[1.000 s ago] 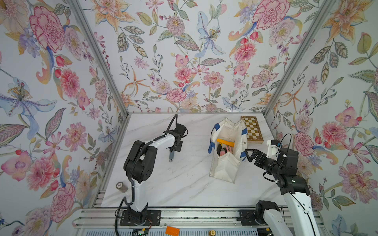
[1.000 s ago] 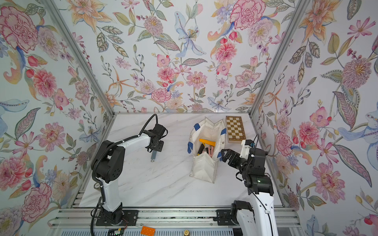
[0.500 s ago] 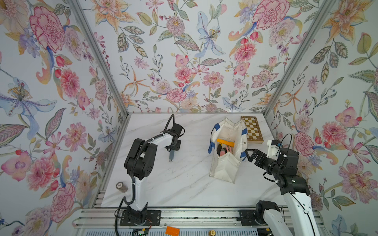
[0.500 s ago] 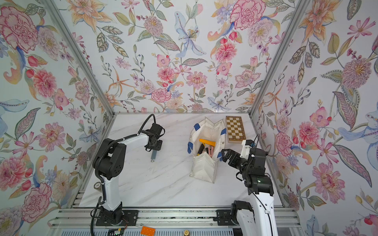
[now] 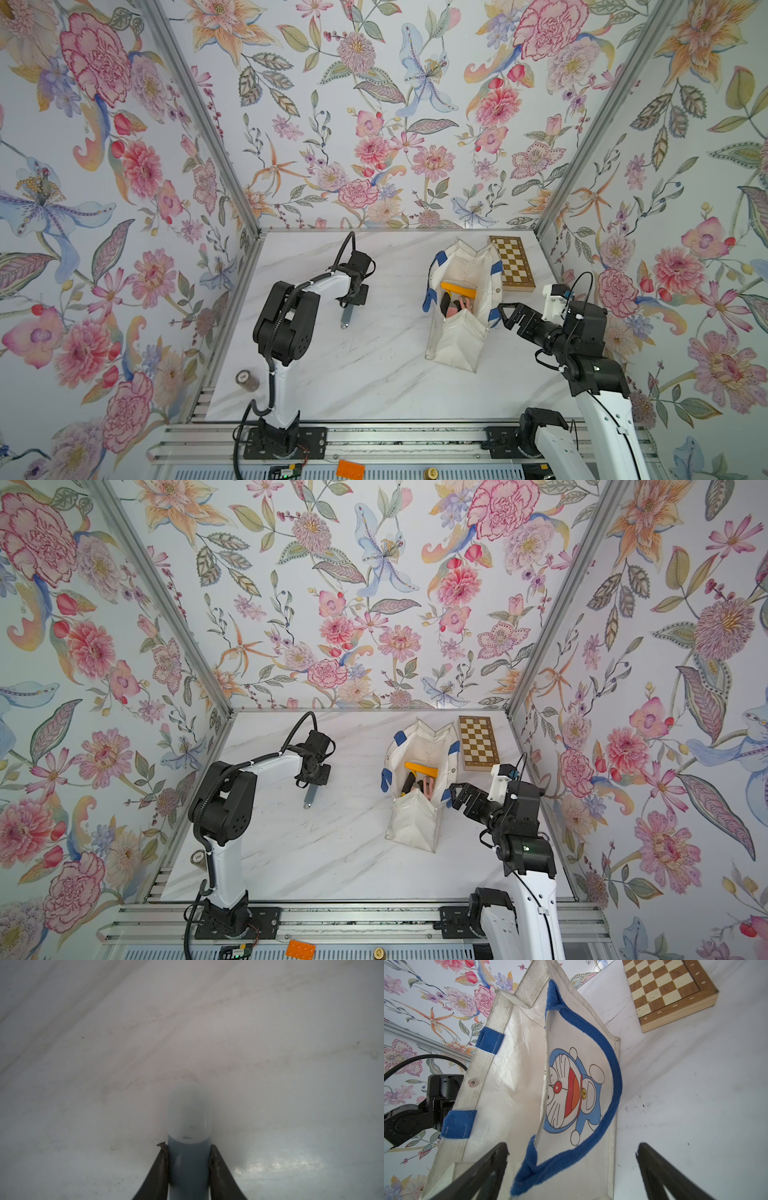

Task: Place the art knife into the pouch
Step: Pick up the utility knife at the center of the board, then place the utility knife in the pouch.

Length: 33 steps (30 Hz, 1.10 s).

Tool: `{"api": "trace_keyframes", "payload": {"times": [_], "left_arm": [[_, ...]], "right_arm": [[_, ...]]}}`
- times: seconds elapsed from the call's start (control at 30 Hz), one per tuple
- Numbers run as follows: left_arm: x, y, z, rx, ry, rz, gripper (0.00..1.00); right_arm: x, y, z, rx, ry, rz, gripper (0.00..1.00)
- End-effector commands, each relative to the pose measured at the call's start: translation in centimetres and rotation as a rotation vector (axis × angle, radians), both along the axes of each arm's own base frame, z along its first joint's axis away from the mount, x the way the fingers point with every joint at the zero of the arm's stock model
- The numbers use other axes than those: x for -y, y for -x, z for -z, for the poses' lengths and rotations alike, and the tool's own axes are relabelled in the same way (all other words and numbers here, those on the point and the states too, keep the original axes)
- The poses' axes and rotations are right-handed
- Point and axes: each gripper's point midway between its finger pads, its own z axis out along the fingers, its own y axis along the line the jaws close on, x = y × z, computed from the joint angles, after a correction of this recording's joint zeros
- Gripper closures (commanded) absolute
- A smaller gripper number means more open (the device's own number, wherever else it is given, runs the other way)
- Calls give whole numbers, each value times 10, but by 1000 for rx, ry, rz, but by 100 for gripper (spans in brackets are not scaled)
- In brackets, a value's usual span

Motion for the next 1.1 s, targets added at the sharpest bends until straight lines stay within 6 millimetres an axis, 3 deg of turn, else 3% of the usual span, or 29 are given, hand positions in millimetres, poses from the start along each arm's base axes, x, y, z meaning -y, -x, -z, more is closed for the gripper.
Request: {"api": "trace_keyframes", "payload": {"times": [0.0,0.17,0.4,0.47,0.63,0.73,0.93,1.07], "left_arm": [[-4,4,-1,-13,3,3,77],[-3,-1,-36,58,27,-9,80],[25,-2,-120,228,103,31,83],[42,-1,-151,290,105,62,83],[109,10,-242,493,120,207,81],[147,19,-286,573,194,276,81],[214,38,-348,677,352,422,82],[249,45,-366,688,427,501,81]], "right_arm": [[-1,-1,-11,21,1,-8,1],[0,-2,-14,23,-1,-8,1],[2,-4,-15,22,-1,9,1],[3,-6,-14,17,-2,14,1],[4,-8,-13,7,-7,24,1],[5,-8,-12,4,-6,29,1],[7,-9,-6,-11,-4,41,1],[8,-8,-3,-16,0,44,1]]}}
